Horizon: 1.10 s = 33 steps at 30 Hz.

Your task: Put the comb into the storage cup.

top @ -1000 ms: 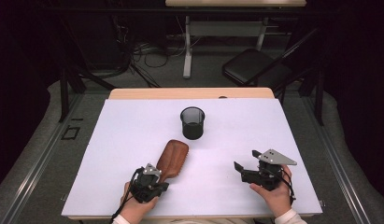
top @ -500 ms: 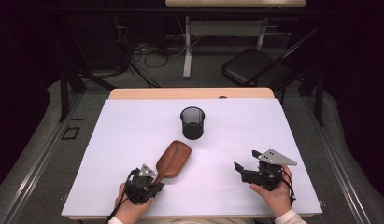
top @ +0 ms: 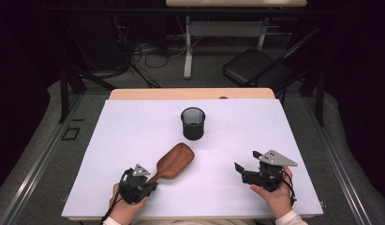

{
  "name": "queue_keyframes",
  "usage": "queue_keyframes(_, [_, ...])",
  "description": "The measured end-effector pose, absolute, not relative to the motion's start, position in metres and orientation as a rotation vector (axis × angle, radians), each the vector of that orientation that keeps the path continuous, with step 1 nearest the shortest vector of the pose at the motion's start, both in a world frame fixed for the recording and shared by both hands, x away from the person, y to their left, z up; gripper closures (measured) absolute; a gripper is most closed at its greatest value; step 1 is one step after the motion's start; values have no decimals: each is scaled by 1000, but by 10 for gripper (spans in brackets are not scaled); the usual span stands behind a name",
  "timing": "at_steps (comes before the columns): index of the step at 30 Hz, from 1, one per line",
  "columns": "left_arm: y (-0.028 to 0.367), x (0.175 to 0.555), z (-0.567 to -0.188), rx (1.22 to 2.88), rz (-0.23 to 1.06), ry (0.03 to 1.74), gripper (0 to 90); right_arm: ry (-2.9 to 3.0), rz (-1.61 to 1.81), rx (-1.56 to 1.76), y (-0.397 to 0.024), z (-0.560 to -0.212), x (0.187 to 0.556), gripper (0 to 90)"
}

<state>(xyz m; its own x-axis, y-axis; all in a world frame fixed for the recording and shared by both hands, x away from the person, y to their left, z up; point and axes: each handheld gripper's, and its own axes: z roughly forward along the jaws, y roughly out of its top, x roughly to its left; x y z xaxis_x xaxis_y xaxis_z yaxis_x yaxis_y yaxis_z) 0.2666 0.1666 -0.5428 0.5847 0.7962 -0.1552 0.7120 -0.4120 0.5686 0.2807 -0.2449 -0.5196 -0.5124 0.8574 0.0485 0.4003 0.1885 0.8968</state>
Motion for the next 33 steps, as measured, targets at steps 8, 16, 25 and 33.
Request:
queue_keyframes(8, [174,272,-543,2201,200,1222,900,2000,1284,1172,-246,-520,281,166])
queue_keyframes(16, [176,274,-544,2196,192,1222,898,2001,1284,1171,-246,-520,281,166])
queue_keyframes(25, [173,270,-539,2187,169,1176,870,2000,1287,1171,-246,-520,281,166])
queue_keyframes(33, [175,267,-531,2151,184,1145,818,1999,1290,1171,-245,-521,281,166])
